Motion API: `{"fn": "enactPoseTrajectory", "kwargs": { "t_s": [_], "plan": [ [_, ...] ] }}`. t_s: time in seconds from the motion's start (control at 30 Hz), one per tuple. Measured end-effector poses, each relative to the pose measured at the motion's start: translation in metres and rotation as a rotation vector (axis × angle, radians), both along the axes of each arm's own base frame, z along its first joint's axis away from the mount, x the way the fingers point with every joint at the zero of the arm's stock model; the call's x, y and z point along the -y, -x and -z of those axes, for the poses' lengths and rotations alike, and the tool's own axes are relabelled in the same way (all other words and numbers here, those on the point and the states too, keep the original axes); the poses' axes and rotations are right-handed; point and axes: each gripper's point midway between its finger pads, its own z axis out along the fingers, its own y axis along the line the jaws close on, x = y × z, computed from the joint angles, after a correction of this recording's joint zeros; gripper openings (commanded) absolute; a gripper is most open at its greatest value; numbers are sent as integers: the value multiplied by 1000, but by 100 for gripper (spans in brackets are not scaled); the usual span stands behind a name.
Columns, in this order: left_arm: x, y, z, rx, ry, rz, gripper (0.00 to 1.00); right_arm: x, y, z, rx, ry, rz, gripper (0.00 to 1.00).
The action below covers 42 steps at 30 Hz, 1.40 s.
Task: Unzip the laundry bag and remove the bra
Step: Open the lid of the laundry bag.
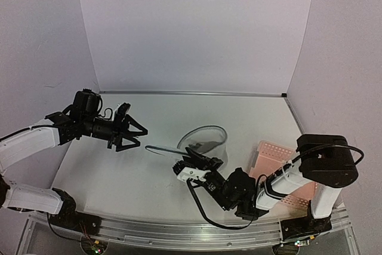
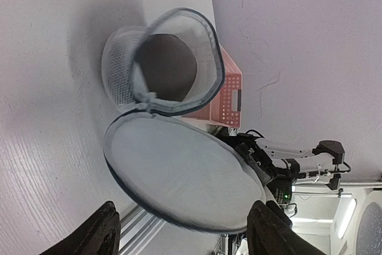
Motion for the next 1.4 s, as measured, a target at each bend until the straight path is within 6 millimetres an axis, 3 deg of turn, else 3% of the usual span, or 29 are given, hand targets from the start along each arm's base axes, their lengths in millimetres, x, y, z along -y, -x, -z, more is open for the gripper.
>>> {"fn": "enactPoseTrajectory", "kwargs": {
  "t_s": [0.37,0.6,0.8,0.97,1.2,1.4],
  "plan": [
    [2,-3,3,3,9,1,74,-1,6,-4,11,-21,-5,28],
    [2,-2,8,-4,8,2,74,-2,16,-2,0,-27,-27,44],
    [3,-3,16,-12,4,2,74,0,34,12,-20,0,-63,54],
    [3,-3,23,-25,-3,2,74,10,45,29,-79,53,-93,56],
    [5,-6,27,-29,-6,5,74,22,50,17,-196,30,-127,62],
    [6,-8,30,-30,-6,6,74,31,58,30,-330,100,-162,65]
  ]
}}
